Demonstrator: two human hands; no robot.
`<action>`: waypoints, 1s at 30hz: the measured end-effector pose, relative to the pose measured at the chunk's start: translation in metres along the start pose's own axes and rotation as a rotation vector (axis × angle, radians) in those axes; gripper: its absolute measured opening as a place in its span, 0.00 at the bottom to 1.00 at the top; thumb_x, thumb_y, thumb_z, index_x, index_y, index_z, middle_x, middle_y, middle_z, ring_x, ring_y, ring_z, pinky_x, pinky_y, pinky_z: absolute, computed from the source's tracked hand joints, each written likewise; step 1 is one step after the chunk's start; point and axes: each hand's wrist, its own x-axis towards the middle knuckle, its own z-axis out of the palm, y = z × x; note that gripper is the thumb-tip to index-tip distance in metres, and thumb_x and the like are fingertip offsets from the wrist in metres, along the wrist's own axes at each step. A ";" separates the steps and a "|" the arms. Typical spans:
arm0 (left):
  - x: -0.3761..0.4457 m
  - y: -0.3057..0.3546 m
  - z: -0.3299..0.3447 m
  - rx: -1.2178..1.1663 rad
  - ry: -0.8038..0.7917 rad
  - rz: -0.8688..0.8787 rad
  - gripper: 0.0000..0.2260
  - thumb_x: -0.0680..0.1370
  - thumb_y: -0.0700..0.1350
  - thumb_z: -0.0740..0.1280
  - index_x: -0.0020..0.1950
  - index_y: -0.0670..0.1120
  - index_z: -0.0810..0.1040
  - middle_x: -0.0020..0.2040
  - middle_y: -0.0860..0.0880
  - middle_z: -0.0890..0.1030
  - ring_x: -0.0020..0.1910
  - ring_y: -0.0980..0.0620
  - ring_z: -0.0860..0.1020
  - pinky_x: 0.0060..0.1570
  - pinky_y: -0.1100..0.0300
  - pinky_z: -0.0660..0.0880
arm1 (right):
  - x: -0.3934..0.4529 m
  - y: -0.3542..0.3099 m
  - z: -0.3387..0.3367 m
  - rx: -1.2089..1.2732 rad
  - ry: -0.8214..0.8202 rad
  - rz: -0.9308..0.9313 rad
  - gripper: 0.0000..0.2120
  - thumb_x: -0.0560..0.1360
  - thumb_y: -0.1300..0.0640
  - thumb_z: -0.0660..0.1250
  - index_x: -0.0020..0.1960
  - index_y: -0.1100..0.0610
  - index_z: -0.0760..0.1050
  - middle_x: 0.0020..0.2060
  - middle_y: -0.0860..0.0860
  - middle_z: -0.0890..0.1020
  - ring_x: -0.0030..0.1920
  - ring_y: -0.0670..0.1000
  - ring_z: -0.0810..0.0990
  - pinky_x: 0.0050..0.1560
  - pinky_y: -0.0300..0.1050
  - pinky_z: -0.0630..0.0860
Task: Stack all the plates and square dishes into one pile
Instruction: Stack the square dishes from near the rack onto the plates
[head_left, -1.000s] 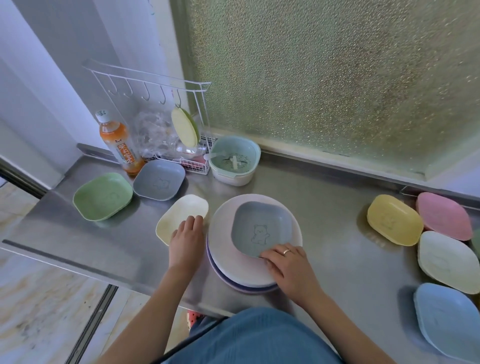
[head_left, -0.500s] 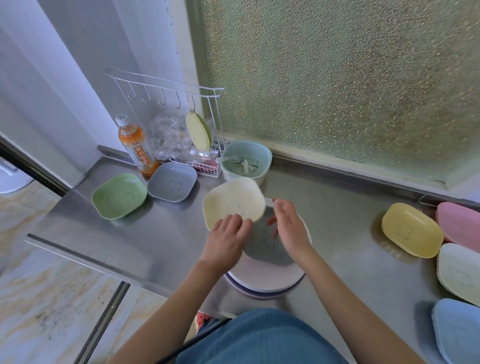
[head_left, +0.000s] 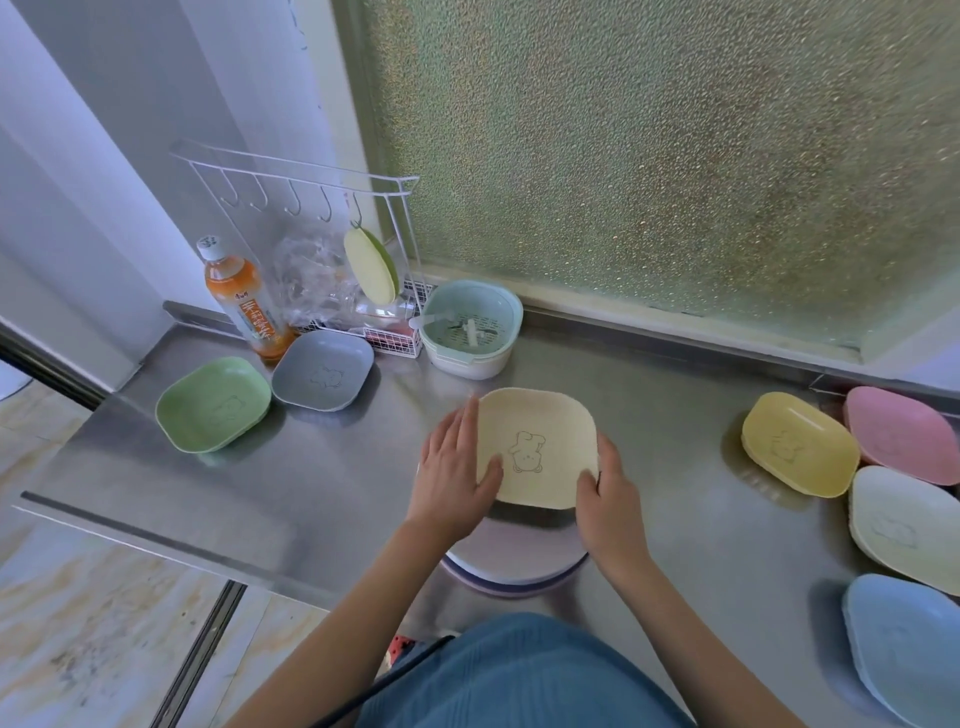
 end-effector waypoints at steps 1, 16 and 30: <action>0.000 0.001 0.003 -0.012 -0.064 -0.019 0.33 0.76 0.51 0.54 0.77 0.44 0.44 0.76 0.46 0.59 0.75 0.47 0.56 0.73 0.56 0.51 | -0.002 0.002 0.001 -0.056 -0.009 0.030 0.25 0.78 0.62 0.54 0.74 0.52 0.55 0.52 0.56 0.79 0.48 0.57 0.77 0.50 0.50 0.75; -0.009 -0.011 0.016 -0.179 -0.132 -0.140 0.33 0.77 0.35 0.52 0.77 0.50 0.40 0.78 0.50 0.53 0.73 0.47 0.61 0.67 0.56 0.63 | 0.002 0.003 0.008 -0.592 -0.125 0.008 0.32 0.77 0.54 0.53 0.76 0.54 0.42 0.50 0.53 0.79 0.46 0.55 0.78 0.42 0.48 0.75; -0.024 -0.122 -0.045 -0.135 0.210 -0.460 0.25 0.79 0.41 0.59 0.76 0.45 0.57 0.77 0.46 0.59 0.75 0.47 0.60 0.72 0.48 0.62 | 0.016 -0.096 0.106 -0.475 -0.120 -0.568 0.27 0.71 0.58 0.66 0.69 0.58 0.67 0.51 0.58 0.78 0.50 0.61 0.76 0.46 0.54 0.74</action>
